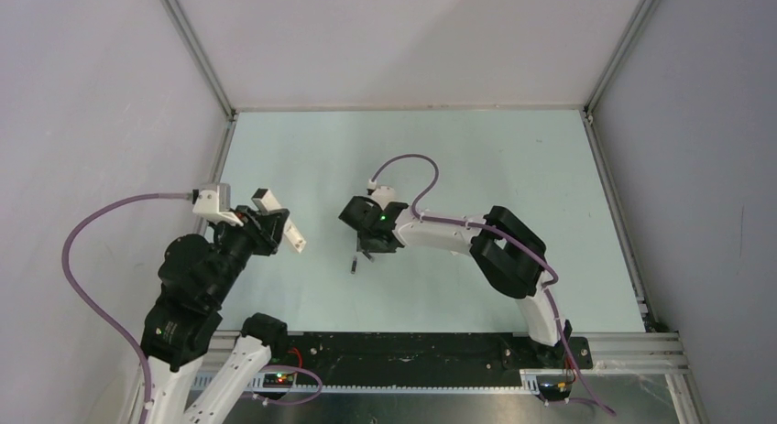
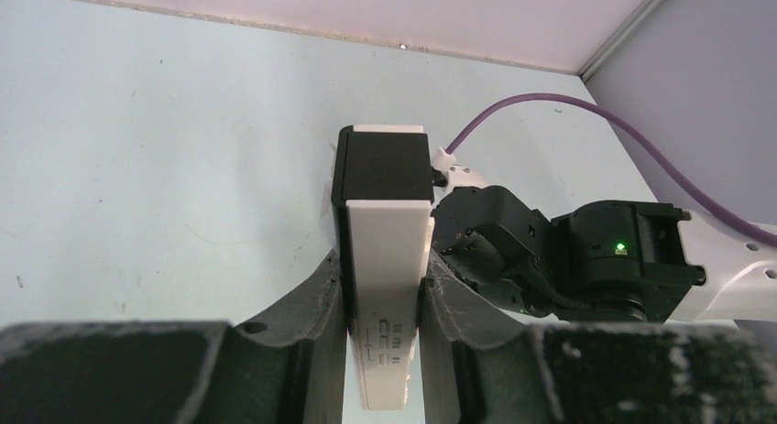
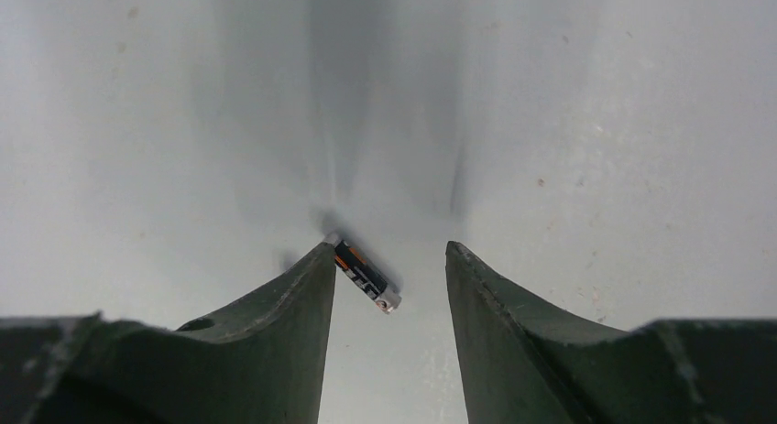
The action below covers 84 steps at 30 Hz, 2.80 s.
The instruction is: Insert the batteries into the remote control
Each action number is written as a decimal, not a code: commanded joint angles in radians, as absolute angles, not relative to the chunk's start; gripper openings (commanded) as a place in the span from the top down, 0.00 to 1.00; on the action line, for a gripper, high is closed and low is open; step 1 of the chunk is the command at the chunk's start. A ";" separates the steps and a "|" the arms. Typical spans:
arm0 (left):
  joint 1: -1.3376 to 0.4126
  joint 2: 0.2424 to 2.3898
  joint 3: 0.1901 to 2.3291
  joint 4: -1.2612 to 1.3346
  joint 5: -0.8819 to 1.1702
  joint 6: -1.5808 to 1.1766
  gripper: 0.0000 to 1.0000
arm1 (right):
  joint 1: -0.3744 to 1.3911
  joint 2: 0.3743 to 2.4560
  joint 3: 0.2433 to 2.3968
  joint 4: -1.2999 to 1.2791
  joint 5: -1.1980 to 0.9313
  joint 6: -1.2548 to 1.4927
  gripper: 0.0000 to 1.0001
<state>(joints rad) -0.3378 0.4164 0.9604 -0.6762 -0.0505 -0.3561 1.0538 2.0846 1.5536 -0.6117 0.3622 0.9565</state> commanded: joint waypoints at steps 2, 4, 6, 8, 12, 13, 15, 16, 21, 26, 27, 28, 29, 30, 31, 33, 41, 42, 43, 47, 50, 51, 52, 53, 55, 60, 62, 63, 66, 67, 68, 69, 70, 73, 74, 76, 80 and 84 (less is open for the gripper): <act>-0.330 0.407 1.008 -0.658 -0.075 -0.336 0.89 | 1.059 2.045 1.550 -0.513 0.319 0.788 0.48; -0.331 0.410 1.009 -0.659 -0.072 -0.337 0.89 | 1.062 2.050 1.549 -0.501 0.297 0.755 0.48; -0.330 0.412 1.010 -0.660 -0.067 -0.334 0.89 | 1.066 2.057 1.551 -0.498 0.276 0.729 0.49; -0.330 0.413 1.008 -0.662 -0.063 -0.333 0.89 | 1.066 2.070 1.558 -0.510 0.267 0.712 0.50; -0.330 0.418 1.006 -0.663 -0.058 -0.332 0.89 | 1.064 2.096 1.561 -0.529 0.256 0.679 0.55; -0.331 0.419 1.005 -0.662 -0.057 -0.332 0.90 | 1.063 2.104 1.561 -0.531 0.248 0.673 0.58; -0.330 0.423 1.005 -0.662 -0.054 -0.335 0.90 | 1.063 2.115 1.562 -0.538 0.237 0.660 0.62; -0.330 0.428 1.004 -0.663 -0.057 -0.337 0.90 | 1.063 2.122 1.564 -0.539 0.228 0.648 0.65; -0.330 0.441 1.008 -0.662 -0.058 -0.336 0.90 | 1.063 2.158 1.584 -0.570 0.219 0.627 0.72; -0.330 0.442 1.005 -0.662 -0.053 -0.334 0.90 | 1.061 2.170 1.600 -0.626 0.271 0.667 0.93; -0.331 0.443 1.005 -0.661 -0.035 -0.333 0.90 | 1.057 2.163 1.595 -0.645 0.285 0.712 0.97; -0.330 0.444 1.003 -0.661 -0.021 -0.328 0.90 | 1.054 2.139 1.568 -0.649 0.305 0.737 1.00; -0.331 0.444 1.002 -0.658 0.038 -0.323 0.91 | 1.044 2.122 1.549 -0.648 0.309 0.807 1.00; -0.331 0.448 0.999 -0.653 0.076 -0.301 0.91 | 1.036 2.076 1.494 -0.643 0.308 0.850 1.00; -0.330 0.453 0.989 -0.629 0.238 -0.260 0.94 | 0.991 1.994 1.390 -0.610 0.286 0.980 1.00; -0.330 0.453 0.975 -0.576 0.447 -0.235 0.96 | 0.954 1.875 1.243 -0.577 0.241 1.158 1.00; -0.331 0.461 0.903 -0.382 0.808 -0.258 0.95 | 0.899 1.641 1.026 -0.612 0.219 1.510 1.00; -0.330 0.466 0.902 -0.375 0.820 -0.260 0.95 | 0.897 1.628 1.014 -0.617 0.223 1.533 1.00; -0.330 0.476 0.900 -0.363 0.839 -0.262 0.95 | 0.896 1.604 0.991 -0.616 0.231 1.574 1.00; -0.332 0.498 0.885 -0.326 0.848 -0.284 0.95 | 0.873 1.556 0.938 -0.607 0.257 1.661 1.00; -0.331 0.509 0.871 -0.295 0.827 -0.302 0.95 | 0.853 1.536 0.905 -0.608 0.273 1.737 0.97; -0.331 0.511 0.863 -0.288 0.823 -0.310 0.95 | 0.850 1.533 0.887 -0.607 0.279 1.754 0.95; -0.331 0.517 0.860 -0.278 0.815 -0.314 0.95 | 0.843 1.529 0.879 -0.603 0.282 1.783 0.94; -0.332 0.520 0.854 -0.272 0.812 -0.323 0.95 | 0.839 1.529 0.867 -0.602 0.295 1.795 0.93; -0.333 0.530 0.850 -0.255 0.808 -0.333 0.95 | 0.835 1.534 0.855 -0.606 0.306 1.833 0.91; -0.334 0.550 0.851 -0.224 0.803 -0.351 0.95 | 0.834 1.538 0.850 -0.614 0.323 1.868 0.69; -0.333 0.557 0.846 -0.212 0.802 -0.358 0.95 | 0.835 1.523 0.850 -0.621 0.337 1.858 0.53; -0.334 0.559 0.844 -0.208 0.802 -0.361 0.95 | 0.837 1.515 0.850 -0.628 0.343 1.848 0.50; -0.337 0.572 0.835 -0.188 0.802 -0.371 0.94 | 0.840 1.456 0.850 -0.645 0.377 1.815 0.39; -0.337 0.575 0.833 -0.185 0.801 -0.373 0.94 | 0.842 1.429 0.850 -0.657 0.385 1.792 0.38; -0.339 0.581 0.830 -0.177 0.800 -0.376 0.94 | 0.846 1.415 0.850 -0.664 0.407 1.779 0.37; -0.340 0.585 0.829 -0.169 0.796 -0.379 0.94 | 0.849 1.388 0.850 -0.678 0.420 1.748 0.37; -0.339 0.586 0.824 -0.164 0.793 -0.383 0.94 | 0.855 1.376 0.849 -0.684 0.445 1.728 0.37; -0.339 0.592 0.809 -0.126 0.786 -0.400 0.94 | 0.859 1.345 0.850 -0.647 0.488 1.515 0.40; -0.340 0.592 0.800 -0.117 0.784 -0.411 0.94 | 0.854 1.342 0.850 -0.617 0.480 1.429 0.46; -0.339 0.591 0.792 -0.100 0.778 -0.420 0.93 | 0.858 1.341 0.848 -0.503 0.462 1.119 0.49; -0.339 0.582 0.778 -0.100 0.750 -0.412 0.93 | 0.853 1.361 0.835 -0.289 0.265 0.487 0.49; -0.338 0.576 0.760 -0.106 0.754 -0.399 0.92 | 0.805 1.391 0.834 -0.286 -0.052 0.052 0.46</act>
<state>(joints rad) -0.3378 0.5880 0.7731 -0.1555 0.7635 -0.3992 0.8421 1.3655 0.8413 -0.3794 0.2283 0.6544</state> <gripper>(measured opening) 0.314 0.523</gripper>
